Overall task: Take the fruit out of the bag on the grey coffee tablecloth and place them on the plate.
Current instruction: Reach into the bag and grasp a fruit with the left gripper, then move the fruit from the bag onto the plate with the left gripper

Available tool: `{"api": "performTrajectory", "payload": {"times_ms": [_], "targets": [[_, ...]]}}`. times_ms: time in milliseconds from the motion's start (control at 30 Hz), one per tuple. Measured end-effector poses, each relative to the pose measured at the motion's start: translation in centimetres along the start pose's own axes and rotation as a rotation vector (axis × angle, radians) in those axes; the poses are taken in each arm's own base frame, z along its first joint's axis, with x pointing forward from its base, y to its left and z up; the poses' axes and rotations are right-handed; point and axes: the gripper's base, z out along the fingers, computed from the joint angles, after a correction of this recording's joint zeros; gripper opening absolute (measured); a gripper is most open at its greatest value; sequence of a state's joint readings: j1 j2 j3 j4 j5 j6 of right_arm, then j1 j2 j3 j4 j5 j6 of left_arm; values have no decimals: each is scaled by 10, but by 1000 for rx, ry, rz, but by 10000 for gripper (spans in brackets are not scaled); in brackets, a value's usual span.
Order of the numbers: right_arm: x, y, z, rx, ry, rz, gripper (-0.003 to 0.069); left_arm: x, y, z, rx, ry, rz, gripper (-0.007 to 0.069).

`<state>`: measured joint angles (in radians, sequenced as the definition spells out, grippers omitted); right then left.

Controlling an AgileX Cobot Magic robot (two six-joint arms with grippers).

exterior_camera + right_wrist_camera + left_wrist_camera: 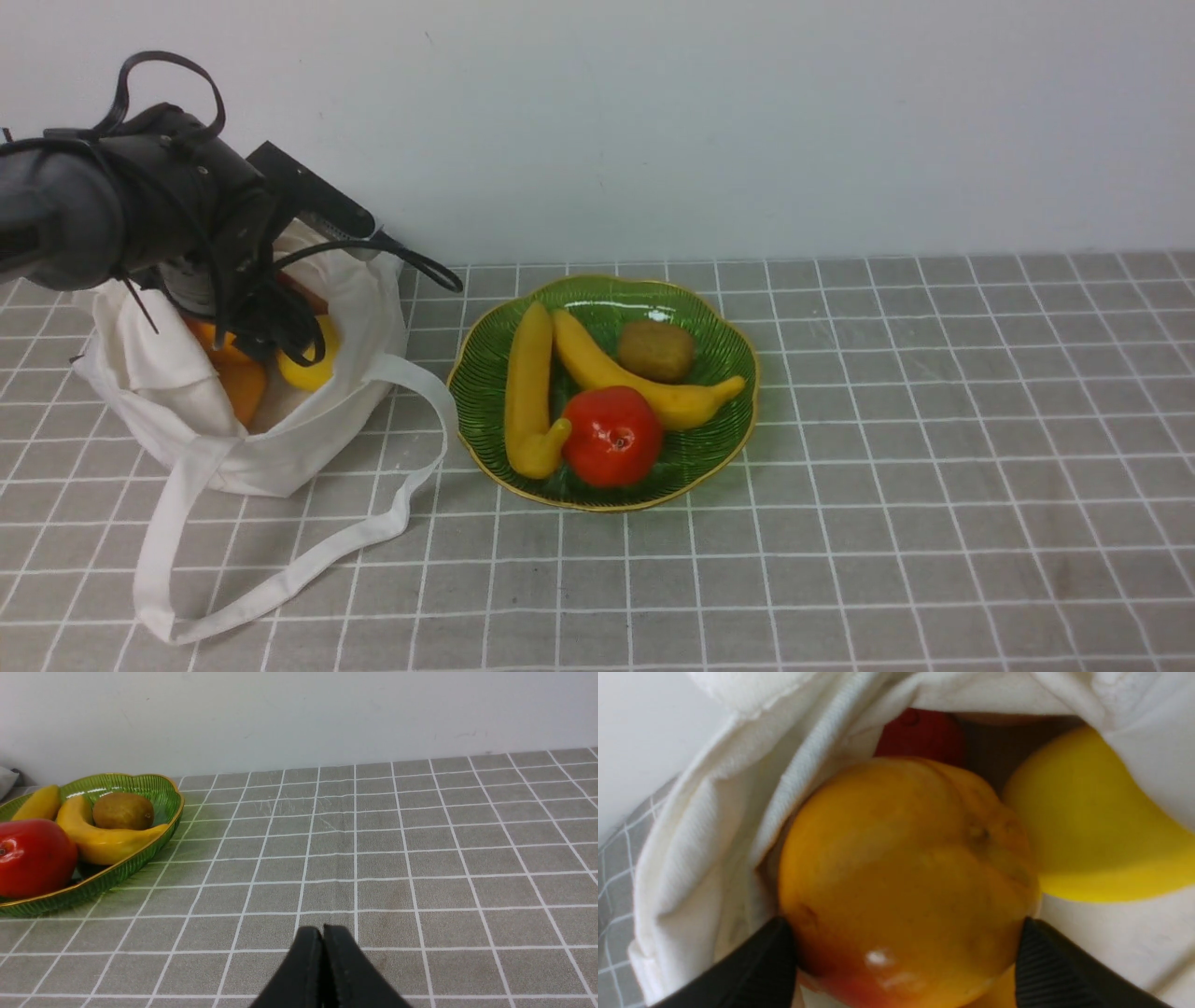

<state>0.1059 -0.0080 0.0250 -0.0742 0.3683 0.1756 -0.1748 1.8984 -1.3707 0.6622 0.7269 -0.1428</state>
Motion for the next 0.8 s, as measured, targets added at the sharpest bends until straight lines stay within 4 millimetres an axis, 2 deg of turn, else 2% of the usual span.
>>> {"api": "performTrajectory", "payload": {"times_ms": [167,200,267,400,533,633,800], "targets": [[0,0,0,0,0,0,-12,-9,-14,-39,24,-41,-1,540],[0,0,0,0,0,0,-12,-9,-14,-39,27,-41,-3,540],[0,0,0,0,0,0,-12,-9,-23,-55,64,-33,-23,540],[0,0,0,0,0,0,-12,-8,-32,-69,118,-10,-55,538],[0,0,0,0,0,0,-12,-8,-43,-92,184,-29,-83,538],[0,0,0,0,0,0,-12,-12,-52,-116,234,-96,-92,538],[0,0,0,0,0,0,-12,-23,-70,-138,298,-233,-81,538]]}}
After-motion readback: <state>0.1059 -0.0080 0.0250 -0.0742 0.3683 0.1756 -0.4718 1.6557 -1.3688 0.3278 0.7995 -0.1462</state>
